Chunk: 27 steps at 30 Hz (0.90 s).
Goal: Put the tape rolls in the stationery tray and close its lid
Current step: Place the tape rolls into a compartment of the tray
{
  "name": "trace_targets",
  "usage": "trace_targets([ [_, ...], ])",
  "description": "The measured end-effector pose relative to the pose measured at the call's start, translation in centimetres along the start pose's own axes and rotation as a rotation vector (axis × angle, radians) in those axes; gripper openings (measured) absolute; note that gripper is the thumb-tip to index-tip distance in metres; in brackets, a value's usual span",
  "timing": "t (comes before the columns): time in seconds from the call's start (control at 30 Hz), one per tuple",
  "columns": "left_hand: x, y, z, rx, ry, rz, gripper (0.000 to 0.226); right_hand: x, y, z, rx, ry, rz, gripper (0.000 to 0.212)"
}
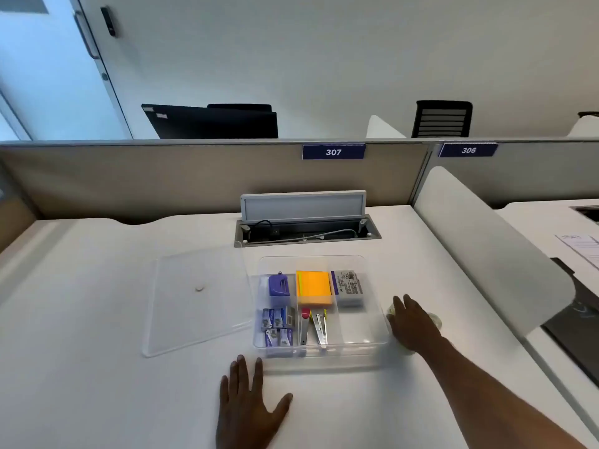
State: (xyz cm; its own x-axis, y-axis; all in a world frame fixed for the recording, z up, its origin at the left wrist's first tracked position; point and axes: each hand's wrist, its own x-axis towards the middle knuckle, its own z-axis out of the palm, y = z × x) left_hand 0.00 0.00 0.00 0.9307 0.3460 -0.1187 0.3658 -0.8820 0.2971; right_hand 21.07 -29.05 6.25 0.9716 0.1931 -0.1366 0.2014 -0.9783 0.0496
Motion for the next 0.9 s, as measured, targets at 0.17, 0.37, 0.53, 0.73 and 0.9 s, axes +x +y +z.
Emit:
trace_targets([
  [0.17,0.2,-0.2,0.1,-0.091,-0.069,-0.045,0.097,0.4,-0.4,-0.3,-0.086,0.044,-0.113,0.039],
  [0.37,0.2,-0.7,0.8,-0.077,-0.040,-0.033,0.097,0.3,-0.9,0.7,-0.071,-0.039,-0.071,0.030],
  [0.53,0.2,-0.6,0.5,-0.104,-0.047,-0.035,0.095,0.5,-1.0,1.0,-0.143,0.000,-0.057,0.030],
  [0.73,0.2,-0.6,0.2,-0.101,-0.056,-0.026,0.096,1.0,-1.0,1.4,-0.101,0.028,-0.034,0.030],
  [0.9,0.3,-0.8,0.8,-0.090,-0.043,-0.037,0.096,1.7,-1.7,-1.0,0.130,0.179,0.073,0.013],
])
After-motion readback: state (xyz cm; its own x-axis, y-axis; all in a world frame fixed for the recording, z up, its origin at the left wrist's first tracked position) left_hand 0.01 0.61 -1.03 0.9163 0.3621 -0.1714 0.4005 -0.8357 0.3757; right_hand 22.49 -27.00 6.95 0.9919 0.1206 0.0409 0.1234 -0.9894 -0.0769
